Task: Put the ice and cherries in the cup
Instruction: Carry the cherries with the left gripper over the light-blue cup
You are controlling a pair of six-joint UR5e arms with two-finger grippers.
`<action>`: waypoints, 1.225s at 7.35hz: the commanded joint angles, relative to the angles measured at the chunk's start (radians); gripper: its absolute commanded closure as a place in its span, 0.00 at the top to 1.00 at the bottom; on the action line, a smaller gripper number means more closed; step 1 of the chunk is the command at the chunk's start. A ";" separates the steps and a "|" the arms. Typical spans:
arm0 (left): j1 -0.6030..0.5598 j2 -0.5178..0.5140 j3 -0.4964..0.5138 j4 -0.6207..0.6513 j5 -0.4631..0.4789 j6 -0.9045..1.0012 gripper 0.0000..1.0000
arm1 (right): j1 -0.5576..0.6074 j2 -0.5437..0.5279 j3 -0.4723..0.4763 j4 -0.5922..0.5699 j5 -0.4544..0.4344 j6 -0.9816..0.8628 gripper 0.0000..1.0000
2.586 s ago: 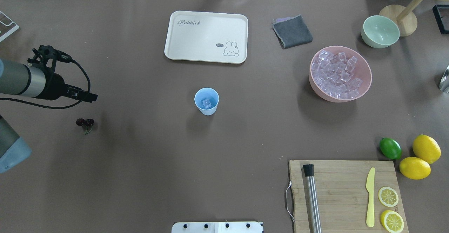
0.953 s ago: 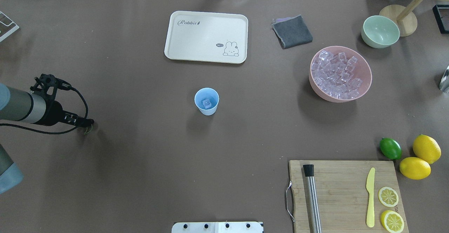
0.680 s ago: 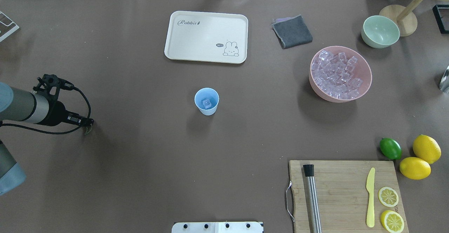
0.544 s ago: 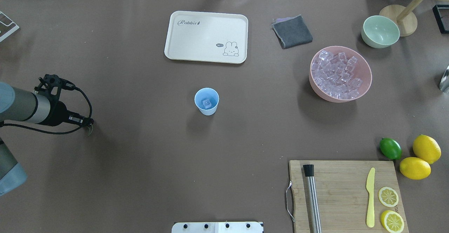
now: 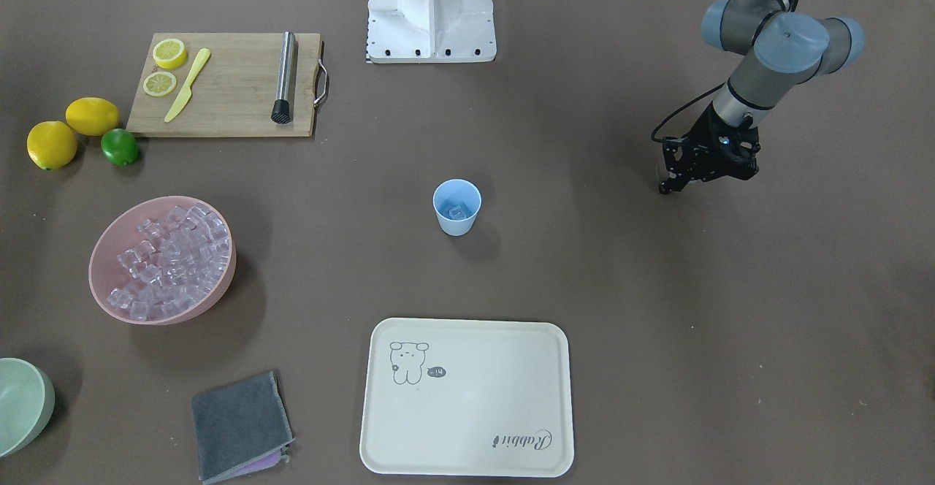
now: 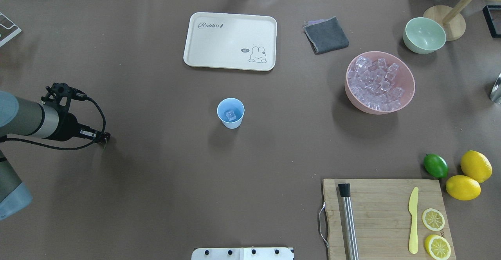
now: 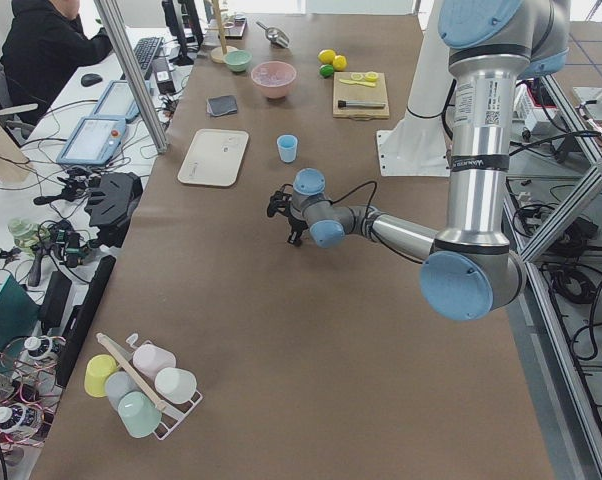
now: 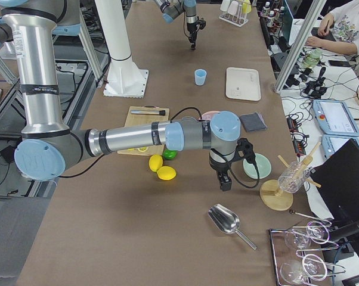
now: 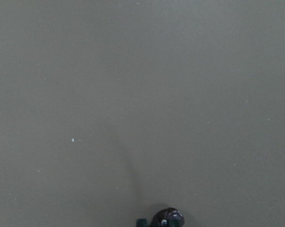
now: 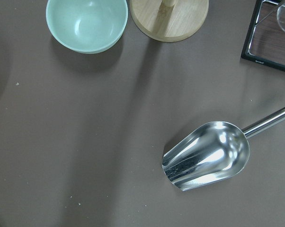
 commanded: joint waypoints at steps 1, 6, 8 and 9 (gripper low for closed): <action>-0.006 -0.010 -0.077 0.056 -0.007 -0.011 0.00 | 0.000 -0.013 0.008 0.000 0.001 0.002 0.99; -0.010 -0.625 -0.073 0.572 -0.055 -0.156 0.00 | -0.002 -0.016 0.008 0.000 0.005 0.002 0.99; 0.014 -0.703 -0.008 0.557 -0.049 -0.239 0.00 | -0.002 -0.014 0.007 0.000 0.005 0.002 0.99; 0.040 -0.718 0.017 0.536 -0.043 -0.257 0.00 | -0.002 -0.016 0.008 0.000 0.005 0.000 0.99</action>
